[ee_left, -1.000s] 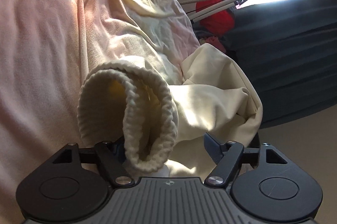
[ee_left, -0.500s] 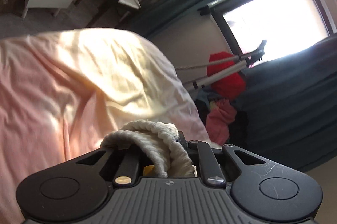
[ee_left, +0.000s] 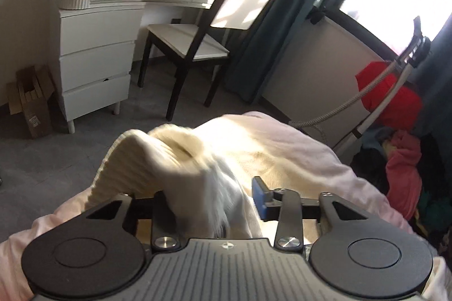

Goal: Fold clothes

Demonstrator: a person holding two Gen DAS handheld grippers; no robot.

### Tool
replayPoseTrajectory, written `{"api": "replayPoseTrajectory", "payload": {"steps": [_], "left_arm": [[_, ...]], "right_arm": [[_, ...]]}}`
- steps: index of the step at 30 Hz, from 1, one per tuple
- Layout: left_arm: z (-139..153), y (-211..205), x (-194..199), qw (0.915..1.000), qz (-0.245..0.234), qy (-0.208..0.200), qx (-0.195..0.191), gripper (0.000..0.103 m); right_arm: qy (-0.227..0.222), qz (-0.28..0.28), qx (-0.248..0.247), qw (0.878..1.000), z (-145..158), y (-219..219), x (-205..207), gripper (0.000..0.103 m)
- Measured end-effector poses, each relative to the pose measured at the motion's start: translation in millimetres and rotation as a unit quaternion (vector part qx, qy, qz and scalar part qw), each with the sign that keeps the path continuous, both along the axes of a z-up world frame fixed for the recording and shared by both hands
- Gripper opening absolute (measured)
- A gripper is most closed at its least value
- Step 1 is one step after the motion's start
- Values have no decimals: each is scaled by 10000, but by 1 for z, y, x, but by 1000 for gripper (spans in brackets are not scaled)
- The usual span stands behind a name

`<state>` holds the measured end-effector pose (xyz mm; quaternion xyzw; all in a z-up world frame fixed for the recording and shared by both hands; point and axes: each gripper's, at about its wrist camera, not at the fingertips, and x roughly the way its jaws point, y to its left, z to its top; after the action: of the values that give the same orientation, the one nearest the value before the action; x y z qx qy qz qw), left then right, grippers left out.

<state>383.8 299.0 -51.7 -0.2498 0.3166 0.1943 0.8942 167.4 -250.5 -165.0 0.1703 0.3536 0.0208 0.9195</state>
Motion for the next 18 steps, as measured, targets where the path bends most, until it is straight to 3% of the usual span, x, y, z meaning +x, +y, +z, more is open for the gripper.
{"api": "replayPoseTrajectory", "payload": {"steps": [4, 13, 15, 18], "left_arm": [[0, -14, -17, 9999, -140, -55, -10, 76], [29, -64, -81, 9921, -942, -826, -115, 82], [33, -80, -89, 9903, -930, -1026, -142, 82], [39, -94, -94, 9911, -533, -1221, 11, 82]], "right_arm": [[-80, 55, -110, 9999, 1, 5, 3, 74], [-370, -88, 62, 9993, 23, -3, -19, 72], [-431, -169, 95, 9989, 28, -6, -25, 72], [-475, -249, 135, 9985, 31, -10, -29, 72]]}}
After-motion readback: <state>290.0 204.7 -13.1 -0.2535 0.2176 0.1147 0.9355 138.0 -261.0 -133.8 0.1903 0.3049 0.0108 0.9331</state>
